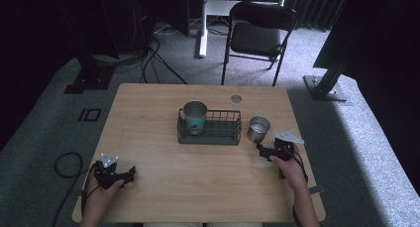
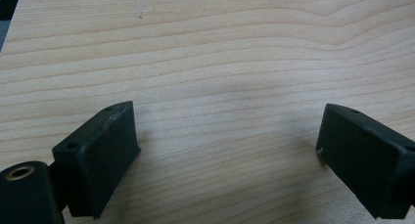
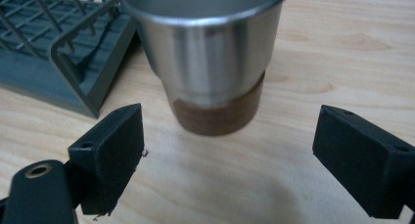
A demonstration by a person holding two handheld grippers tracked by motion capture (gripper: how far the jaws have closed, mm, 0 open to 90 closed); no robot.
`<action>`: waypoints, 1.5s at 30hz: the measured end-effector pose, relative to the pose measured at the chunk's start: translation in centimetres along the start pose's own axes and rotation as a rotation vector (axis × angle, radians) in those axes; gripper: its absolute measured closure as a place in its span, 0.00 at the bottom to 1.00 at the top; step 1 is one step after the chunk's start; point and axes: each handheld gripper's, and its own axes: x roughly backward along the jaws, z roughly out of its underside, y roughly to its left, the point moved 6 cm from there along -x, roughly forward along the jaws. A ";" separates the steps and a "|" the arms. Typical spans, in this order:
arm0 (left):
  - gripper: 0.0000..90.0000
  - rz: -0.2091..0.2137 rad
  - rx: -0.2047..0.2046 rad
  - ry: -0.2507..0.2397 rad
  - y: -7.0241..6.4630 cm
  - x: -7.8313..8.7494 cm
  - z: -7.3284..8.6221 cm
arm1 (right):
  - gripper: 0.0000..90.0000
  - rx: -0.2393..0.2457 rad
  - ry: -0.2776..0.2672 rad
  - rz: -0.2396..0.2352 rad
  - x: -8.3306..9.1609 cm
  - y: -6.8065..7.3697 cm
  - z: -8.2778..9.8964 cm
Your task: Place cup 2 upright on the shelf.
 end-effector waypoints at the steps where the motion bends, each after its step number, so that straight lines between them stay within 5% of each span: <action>1: 0.10 0.000 0.000 0.000 0.0 0.0 0.0 | 0.13 0.005 -0.006 -0.002 -0.1 0.0 -0.2; 21: 0.10 0.000 0.000 0.000 0.0 0.0 0.0 | 0.13 0.003 -0.067 -0.010 -2.5 0.5 -2.0; 25: 0.10 0.000 0.001 -0.001 0.0 0.0 0.0 | 0.13 -0.018 -0.089 -0.049 -2.8 0.9 -2.3; 45: 0.10 0.000 0.001 -0.001 0.0 0.0 0.0 | 0.13 -0.004 -0.143 -0.014 -3.8 1.1 -3.7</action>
